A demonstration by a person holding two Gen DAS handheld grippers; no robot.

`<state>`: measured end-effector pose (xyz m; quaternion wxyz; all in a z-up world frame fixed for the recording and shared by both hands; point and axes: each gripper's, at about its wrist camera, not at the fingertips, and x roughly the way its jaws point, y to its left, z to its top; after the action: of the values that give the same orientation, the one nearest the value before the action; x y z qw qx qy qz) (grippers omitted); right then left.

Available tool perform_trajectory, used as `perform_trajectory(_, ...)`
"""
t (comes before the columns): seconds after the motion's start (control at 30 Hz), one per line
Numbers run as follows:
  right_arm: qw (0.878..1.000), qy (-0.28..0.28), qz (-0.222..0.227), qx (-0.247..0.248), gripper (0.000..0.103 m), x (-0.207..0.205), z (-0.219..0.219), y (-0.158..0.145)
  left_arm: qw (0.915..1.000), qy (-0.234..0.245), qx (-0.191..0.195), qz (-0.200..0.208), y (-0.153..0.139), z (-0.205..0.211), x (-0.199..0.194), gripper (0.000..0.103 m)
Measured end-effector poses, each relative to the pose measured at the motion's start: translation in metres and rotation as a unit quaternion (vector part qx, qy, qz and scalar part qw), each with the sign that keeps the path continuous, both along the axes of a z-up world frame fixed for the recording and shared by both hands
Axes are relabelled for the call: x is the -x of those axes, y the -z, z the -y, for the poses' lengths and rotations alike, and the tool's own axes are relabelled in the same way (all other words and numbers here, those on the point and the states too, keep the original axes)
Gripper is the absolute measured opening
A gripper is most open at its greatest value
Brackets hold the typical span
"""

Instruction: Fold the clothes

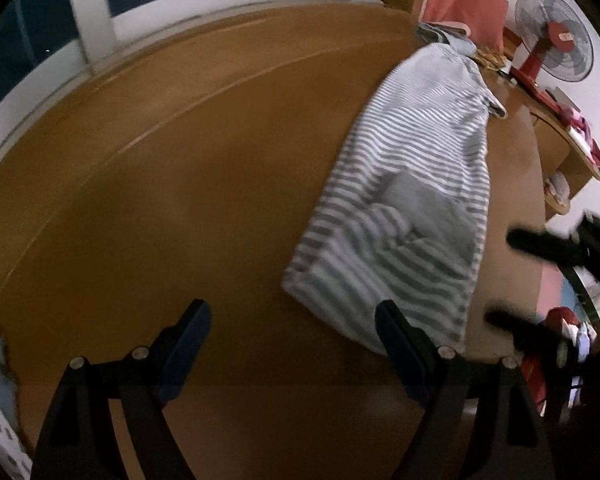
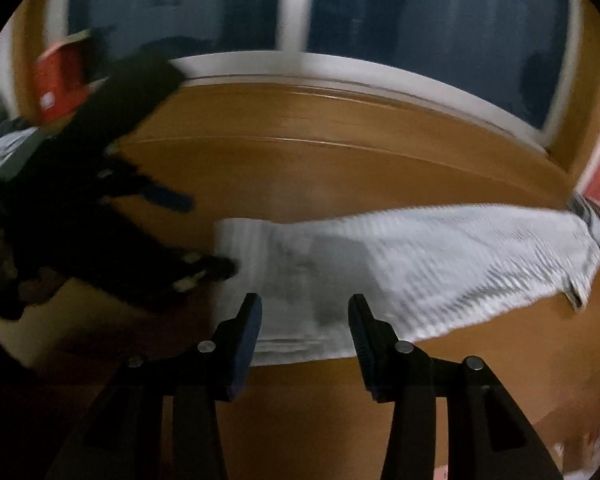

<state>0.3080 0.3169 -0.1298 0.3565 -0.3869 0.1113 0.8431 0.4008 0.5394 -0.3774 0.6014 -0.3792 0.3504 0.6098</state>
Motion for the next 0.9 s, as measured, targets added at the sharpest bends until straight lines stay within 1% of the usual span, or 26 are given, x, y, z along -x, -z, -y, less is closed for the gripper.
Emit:
perform_trajectory(0.07, 1.0, -0.027, 0.002, 0.0, 0.046, 0.011, 0.011, 0.003, 0.9999, -0.016, -0.005, -0.003, -0.003, 0.007, 0.011, 0.083)
perform_trajectory(0.2, 0.998, -0.059, 0.021, 0.024, 0.046, 0.036, 0.009, 0.02, 0.9989, -0.044, -0.008, 0.011, -0.003, 0.014, 0.024, 0.083)
perform_trajectory(0.33, 0.996, -0.062, 0.06, 0.007, 0.046, 0.047, 0.013, 0.036, 0.9985, -0.054, -0.003, 0.005, 0.0, 0.024, 0.031, 0.083)
perform_trajectory(0.4, 0.996, -0.058, 0.069, -0.006, 0.044, 0.051, 0.015, 0.038, 0.9984, -0.056, 0.0, 0.006, 0.0, 0.03, 0.032, 0.083)
perform_trajectory(0.43, 0.996, -0.052, 0.073, -0.013, 0.036, 0.052, 0.013, 0.04, 0.9984, -0.056, 0.001, 0.006, 0.001, 0.031, 0.032, 0.083)
perform_trajectory(0.47, 0.996, -0.042, 0.074, -0.018, 0.024, 0.051, 0.007, 0.044, 0.9984, -0.057, 0.003, 0.006, 0.002, 0.032, 0.032, 0.083)
perform_trajectory(0.5, 0.997, -0.037, 0.067, -0.015, 0.023, 0.05, 0.005, 0.042, 0.9984, -0.057, 0.004, 0.004, 0.003, 0.032, 0.031, 0.083)
perform_trajectory(0.53, 0.998, -0.032, 0.06, -0.011, 0.019, 0.048, 0.002, 0.04, 0.9984, -0.056, 0.005, 0.002, 0.004, 0.032, 0.031, 0.083)
perform_trajectory(0.57, 0.998, -0.029, 0.051, -0.005, 0.016, 0.046, 0.0, 0.037, 0.9985, -0.055, 0.006, 0.0, 0.004, 0.032, 0.03, 0.083)
perform_trajectory(0.63, 0.999, -0.035, 0.024, 0.01, 0.016, 0.042, 0.0, 0.024, 0.9986, -0.052, 0.005, -0.004, 0.004, 0.03, 0.026, 0.083)
perform_trajectory(0.77, 0.996, -0.036, -0.058, 0.049, 0.015, 0.016, -0.018, -0.012, 0.9989, -0.047, 0.001, -0.001, -0.004, 0.027, 0.018, 0.083)
perform_trajectory(0.9, 0.988, -0.004, -0.134, 0.083, 0.015, -0.018, -0.053, -0.04, 0.9994, -0.033, -0.011, -0.002, -0.013, 0.013, 0.007, 0.083)
